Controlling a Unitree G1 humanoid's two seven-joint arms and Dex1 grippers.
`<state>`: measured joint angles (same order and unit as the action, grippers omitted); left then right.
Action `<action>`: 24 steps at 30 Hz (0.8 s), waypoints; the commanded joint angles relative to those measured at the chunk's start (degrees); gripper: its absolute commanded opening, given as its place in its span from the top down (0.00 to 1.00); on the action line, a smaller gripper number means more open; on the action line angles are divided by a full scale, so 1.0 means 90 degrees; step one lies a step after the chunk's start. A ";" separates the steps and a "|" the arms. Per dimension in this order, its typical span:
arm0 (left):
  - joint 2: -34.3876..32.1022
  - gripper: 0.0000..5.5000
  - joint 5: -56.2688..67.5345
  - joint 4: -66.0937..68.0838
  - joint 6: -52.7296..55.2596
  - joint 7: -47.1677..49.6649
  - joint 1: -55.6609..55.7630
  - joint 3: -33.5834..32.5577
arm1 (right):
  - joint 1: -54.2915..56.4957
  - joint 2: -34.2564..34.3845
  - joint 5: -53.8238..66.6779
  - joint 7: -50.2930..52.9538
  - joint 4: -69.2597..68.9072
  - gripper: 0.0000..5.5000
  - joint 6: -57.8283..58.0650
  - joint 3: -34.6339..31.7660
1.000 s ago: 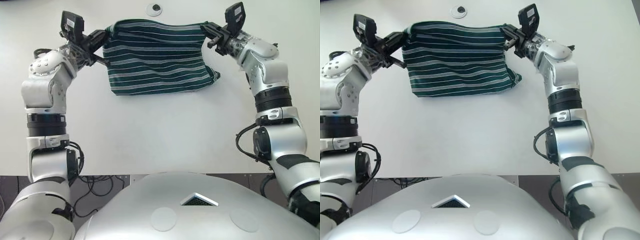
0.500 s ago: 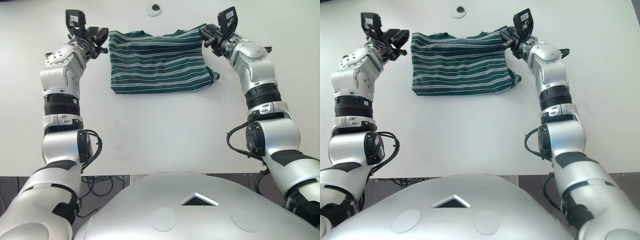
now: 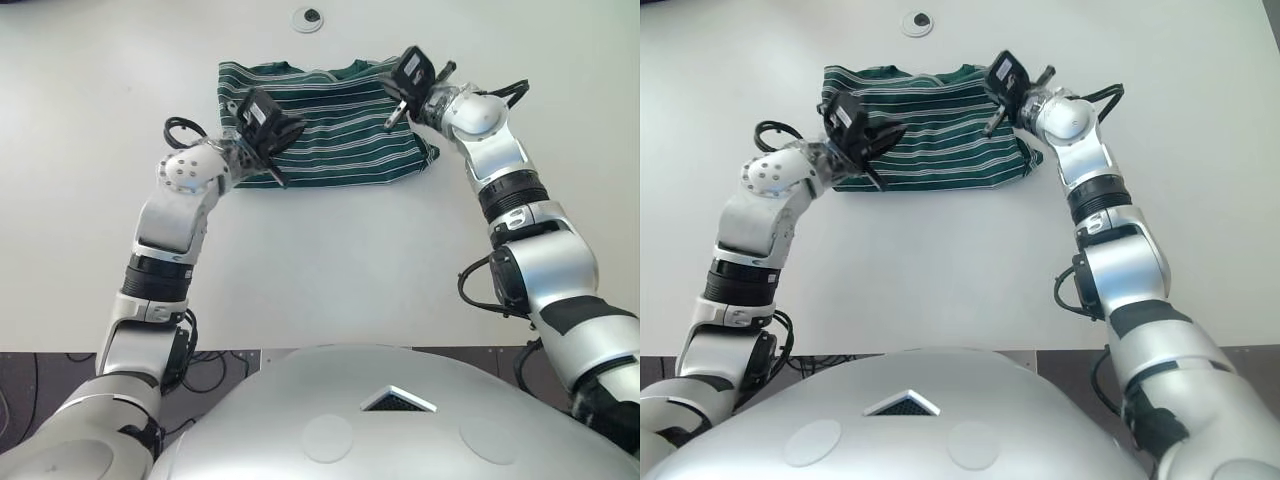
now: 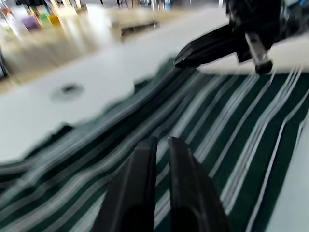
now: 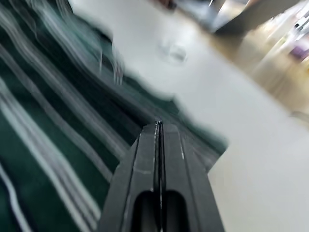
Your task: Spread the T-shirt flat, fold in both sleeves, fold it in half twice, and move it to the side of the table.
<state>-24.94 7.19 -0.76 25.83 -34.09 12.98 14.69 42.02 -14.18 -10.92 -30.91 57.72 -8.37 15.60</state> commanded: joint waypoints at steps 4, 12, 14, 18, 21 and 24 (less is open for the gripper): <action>-0.1085 0.99 -0.0438 -0.0226 0.0468 -0.0928 -0.0498 0.0525 | -0.0504 -0.1323 -0.1236 -0.2517 -0.1230 1.00 -0.0098 0.1521; -0.1242 0.99 -0.0894 0.0949 -0.0470 -0.0798 0.0328 0.0291 | -0.2589 -0.2235 0.0607 -0.4906 -0.6665 1.00 0.2459 0.1851; -0.0844 0.99 -0.0928 0.1314 -0.0592 -0.0553 0.0625 0.0284 | -0.2601 -0.1921 0.1014 -0.4762 -0.7379 1.00 0.3420 0.1780; -0.0389 0.99 -0.1117 0.1912 -0.0916 -0.0202 0.0970 0.0277 | -0.2469 -0.1696 0.1248 -0.4227 -0.7597 1.00 0.4322 0.1475; -0.0374 0.99 -0.0783 0.1541 -0.1444 -0.0120 0.0701 -0.0263 | -0.2387 -0.1659 0.1828 -0.4001 -0.7799 1.00 0.4990 0.0817; -0.0393 0.96 -0.0177 0.0796 -0.1761 -0.0196 0.0309 -0.0978 | -0.2231 -0.1514 0.2610 -0.3635 -0.8004 0.96 0.5904 -0.0089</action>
<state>-28.12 3.68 9.99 11.19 -35.42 17.78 8.64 19.92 -29.30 9.23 -65.69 -12.74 40.45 18.90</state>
